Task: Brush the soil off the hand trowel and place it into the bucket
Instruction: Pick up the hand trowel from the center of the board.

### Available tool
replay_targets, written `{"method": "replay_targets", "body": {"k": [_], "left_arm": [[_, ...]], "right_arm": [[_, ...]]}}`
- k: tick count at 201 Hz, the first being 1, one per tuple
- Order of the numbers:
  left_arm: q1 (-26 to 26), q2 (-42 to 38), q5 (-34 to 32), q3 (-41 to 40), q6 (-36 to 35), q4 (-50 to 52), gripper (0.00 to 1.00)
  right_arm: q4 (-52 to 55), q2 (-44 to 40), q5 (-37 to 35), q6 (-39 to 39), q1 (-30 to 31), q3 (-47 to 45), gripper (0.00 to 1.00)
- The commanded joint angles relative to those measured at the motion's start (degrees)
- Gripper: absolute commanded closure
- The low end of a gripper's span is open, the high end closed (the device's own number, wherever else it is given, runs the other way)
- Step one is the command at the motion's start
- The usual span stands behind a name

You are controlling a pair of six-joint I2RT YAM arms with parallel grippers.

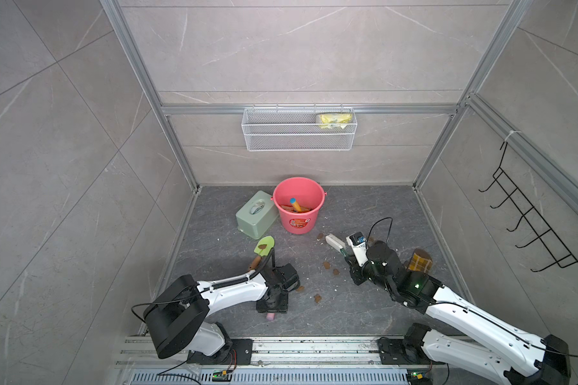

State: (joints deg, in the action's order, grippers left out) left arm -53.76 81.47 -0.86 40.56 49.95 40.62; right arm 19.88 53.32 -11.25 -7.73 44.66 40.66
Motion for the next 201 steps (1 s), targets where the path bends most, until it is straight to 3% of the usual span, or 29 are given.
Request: {"method": "replay_targets", "body": {"k": [1,79,114,129,150,201], "left_arm": [[-0.3,-0.6,1.2,-3.0,2.1,-2.0,0.54],[-0.3,-2.0,2.0,-1.4,-2.0,-0.7,0.85],[-0.1,-5.1,3.0,4.6,-9.2,5.2,1.00],[0.7,-5.8,4.3,8.3,-13.3,8.4,1.00],[4.2,-5.1,8.0,14.6,-19.6,12.9,1.00],[14.8,2.4,15.1,33.2,-34.1,20.3,1.00]], "right_arm": [[-2.6,0.6,1.1,0.8,-0.6,-1.6,1.00],[-2.8,3.5,5.8,0.1,-2.7,-0.6,1.00],[-1.7,2.8,10.7,-1.0,-6.1,-0.3,1.00],[-1.6,2.5,13.8,-1.7,-7.9,-0.1,1.00],[-1.2,2.1,21.5,-4.0,-12.4,0.8,1.00],[-8.2,-0.4,51.8,-19.4,-31.4,1.3,1.00]]}}
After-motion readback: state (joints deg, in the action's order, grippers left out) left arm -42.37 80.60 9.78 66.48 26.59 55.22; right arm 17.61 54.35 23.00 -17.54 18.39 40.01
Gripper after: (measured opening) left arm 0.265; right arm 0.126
